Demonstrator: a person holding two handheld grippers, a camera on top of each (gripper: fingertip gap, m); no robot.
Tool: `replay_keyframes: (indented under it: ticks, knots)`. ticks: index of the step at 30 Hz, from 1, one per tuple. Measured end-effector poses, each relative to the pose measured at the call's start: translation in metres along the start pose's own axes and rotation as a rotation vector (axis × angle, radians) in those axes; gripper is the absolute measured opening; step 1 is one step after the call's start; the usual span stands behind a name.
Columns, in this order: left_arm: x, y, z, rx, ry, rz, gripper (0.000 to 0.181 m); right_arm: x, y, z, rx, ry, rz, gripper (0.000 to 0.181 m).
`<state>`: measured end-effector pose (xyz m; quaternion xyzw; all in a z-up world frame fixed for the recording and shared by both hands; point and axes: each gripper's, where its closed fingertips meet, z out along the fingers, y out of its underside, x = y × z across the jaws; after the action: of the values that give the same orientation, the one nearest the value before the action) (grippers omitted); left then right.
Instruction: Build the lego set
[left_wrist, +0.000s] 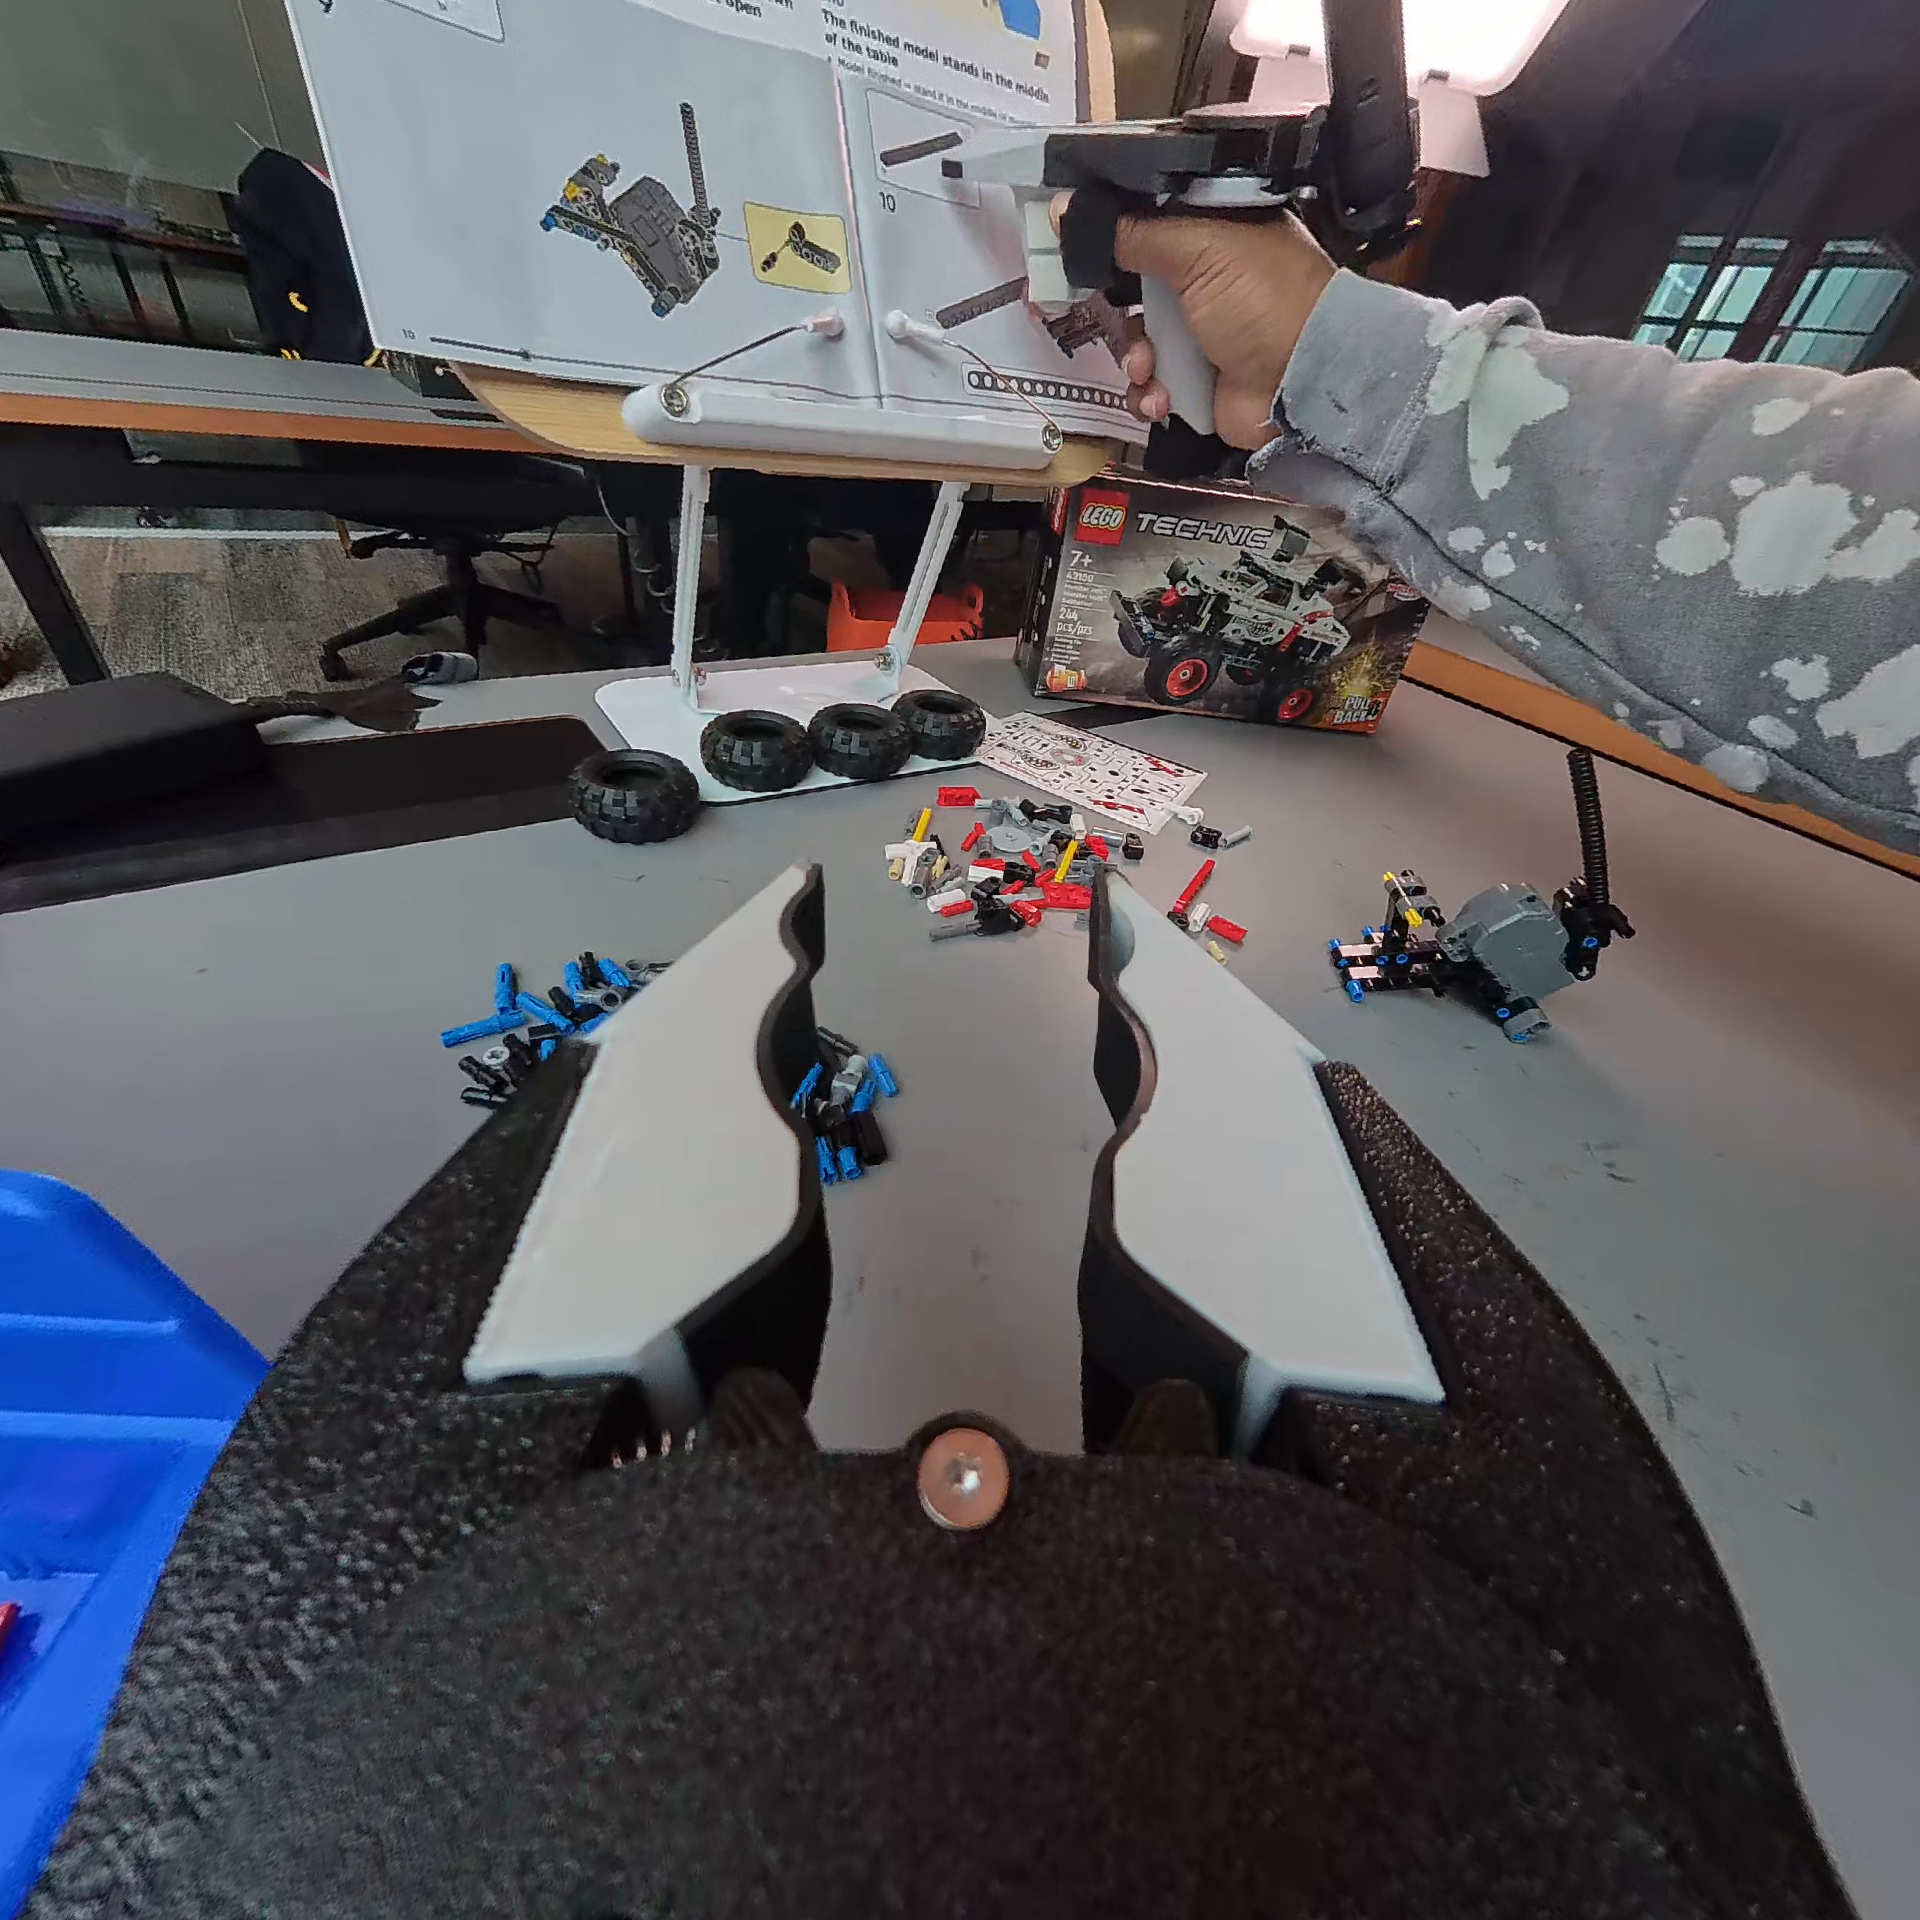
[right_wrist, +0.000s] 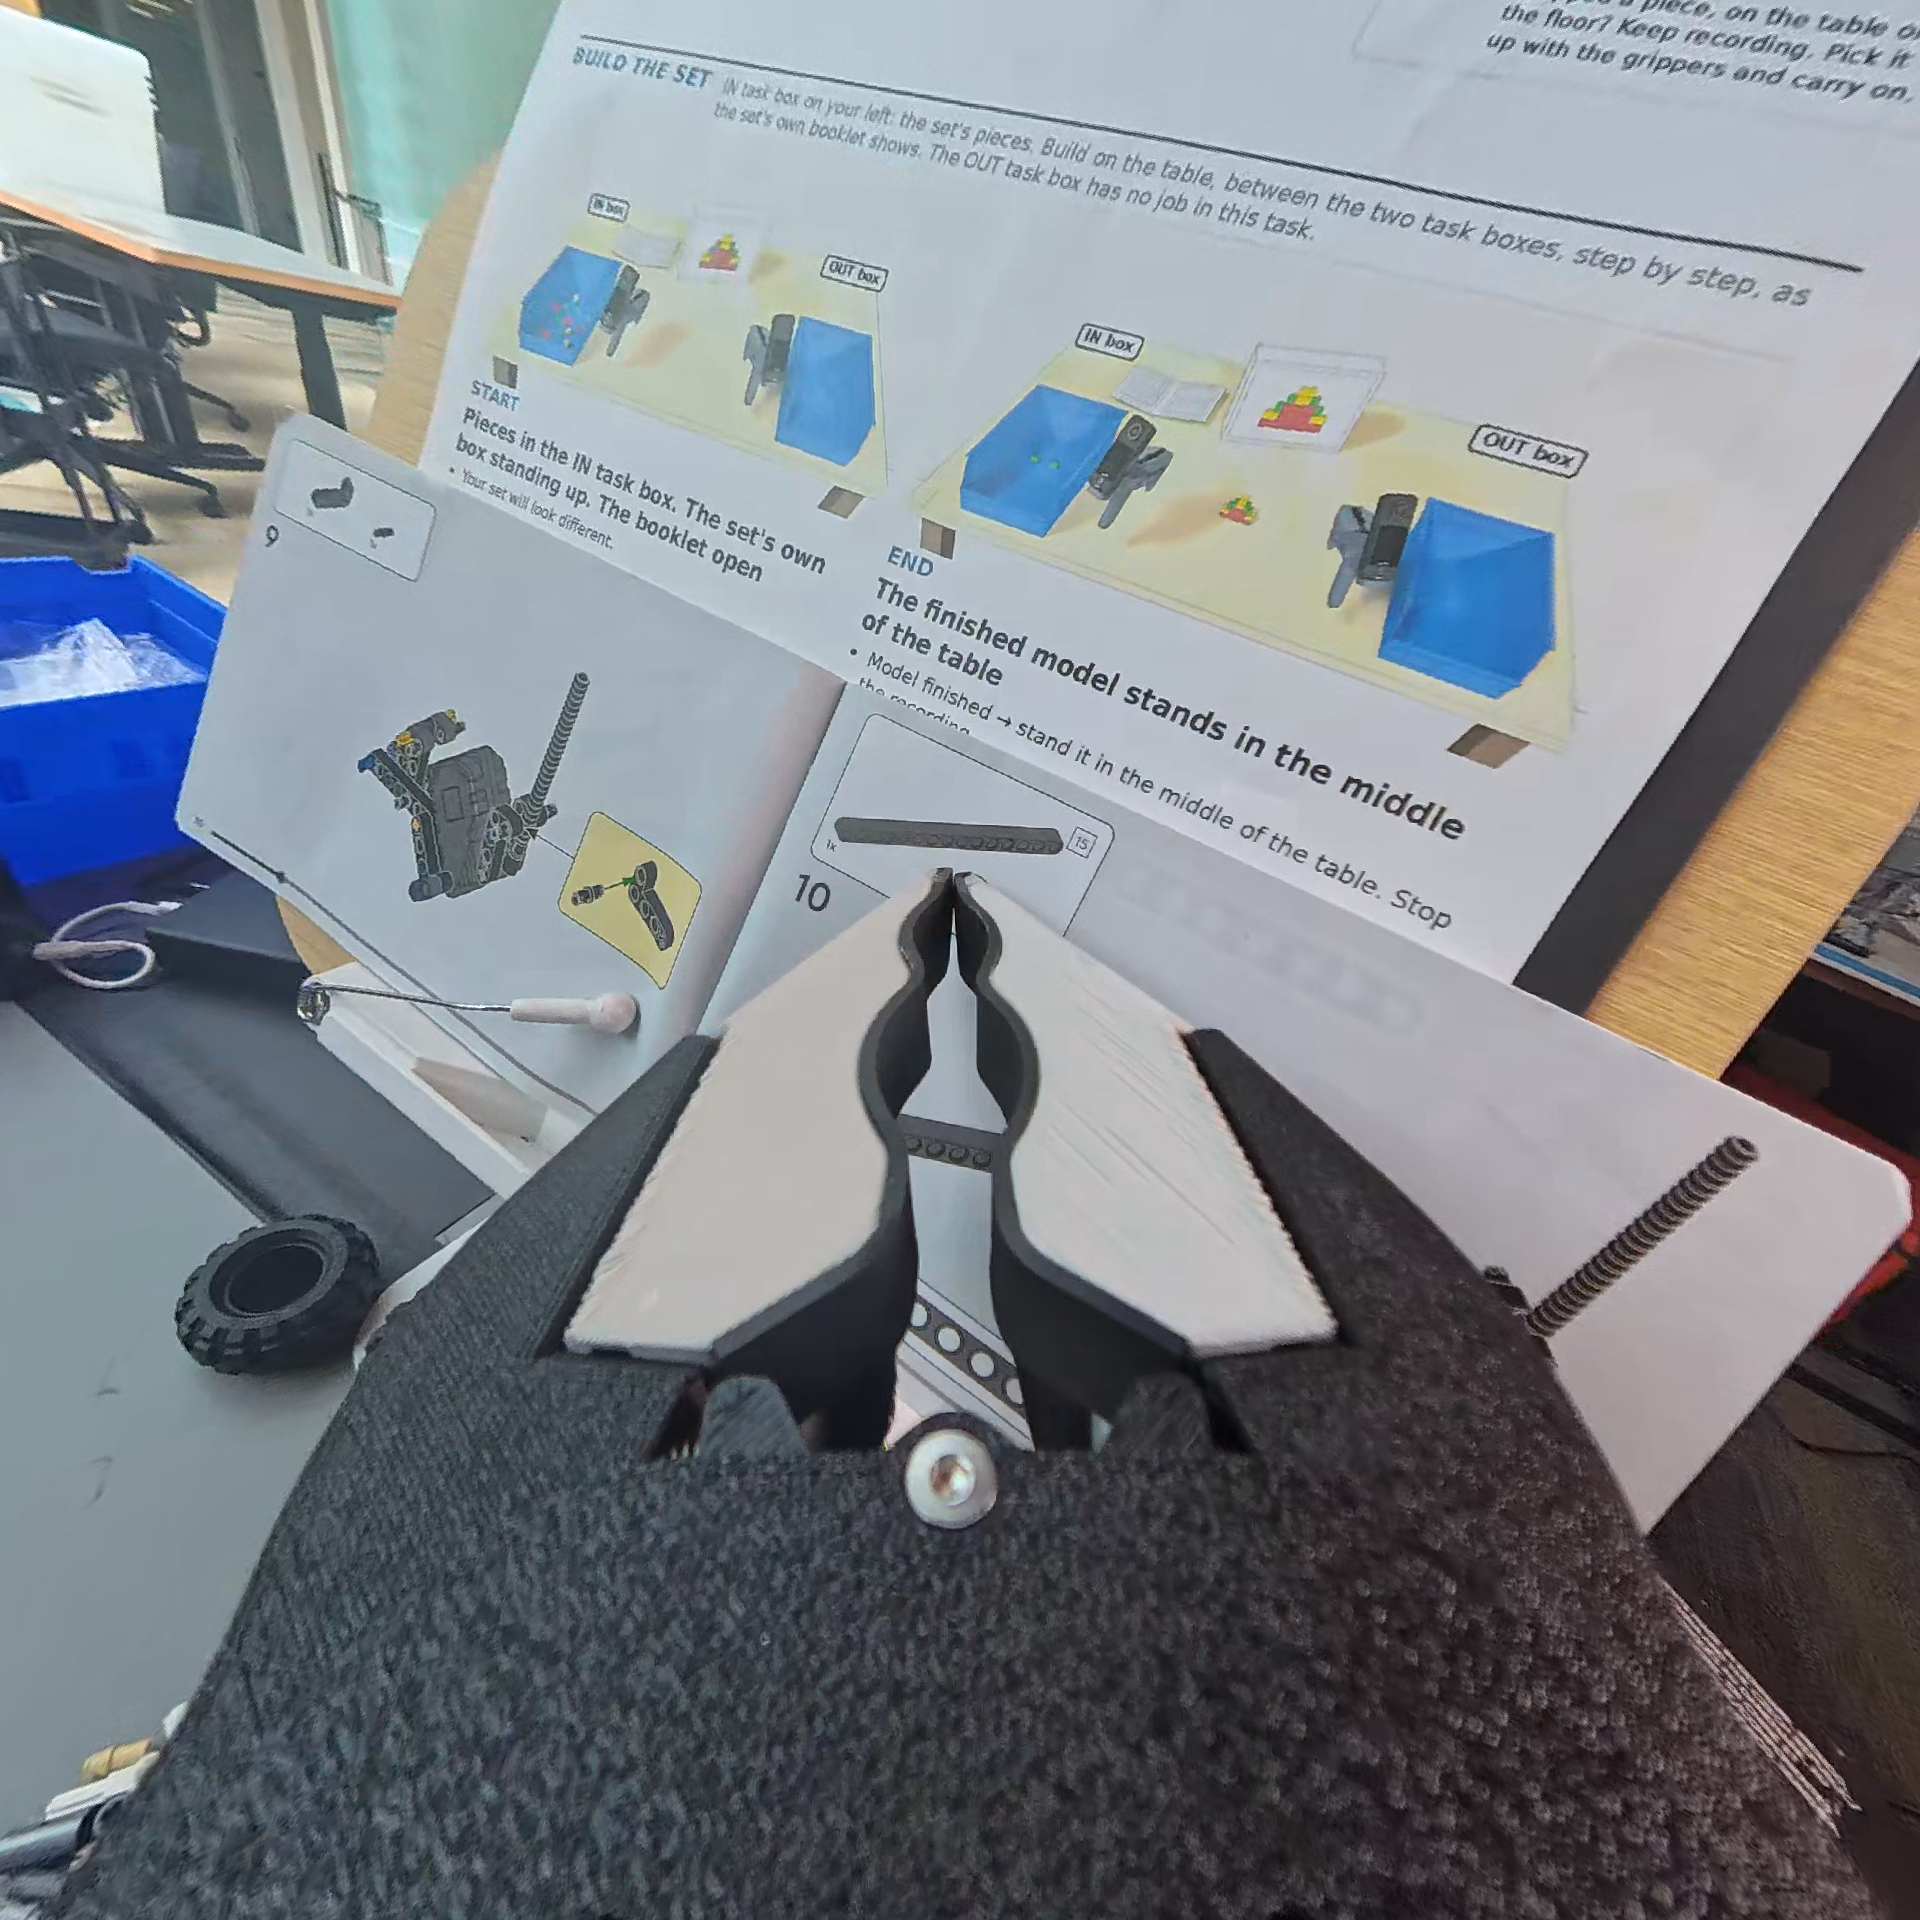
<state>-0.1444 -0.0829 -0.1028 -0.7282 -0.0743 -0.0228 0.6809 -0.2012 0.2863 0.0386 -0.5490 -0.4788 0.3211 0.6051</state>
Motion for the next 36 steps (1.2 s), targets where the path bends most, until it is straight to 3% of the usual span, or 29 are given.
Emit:
replay_keyframes:
  ticks: [5, 15, 23, 29, 32, 36]
  knots:
    - [0.004, 0.001, 0.001, -0.009, 0.011, 0.014, 0.050, 0.010, 0.003, -0.015, 0.018, -0.007, 0.036, 0.000]
    - [0.013, 0.005, 0.005, -0.019, 0.037, 0.025, 0.050, 0.024, 0.024, -0.100, 0.096, 0.029, 0.022, 0.000]
    - [0.005, -0.006, -0.001, 0.012, -0.003, 0.030, 0.050, -0.013, 0.041, -0.212, 0.159, -0.012, 0.121, 0.004]
    - [-0.005, -0.013, -0.009, 0.030, -0.055, 0.062, 0.049, -0.060, 0.078, -0.292, 0.115, -0.037, 0.266, 0.017]
    - [-0.010, -0.015, -0.013, 0.030, -0.080, 0.086, 0.049, -0.085, 0.091, -0.316, 0.123, -0.030, 0.259, 0.029]
    - [-0.019, -0.025, -0.024, 0.033, -0.121, 0.109, 0.050, -0.111, 0.109, -0.318, 0.119, -0.049, 0.190, 0.046]
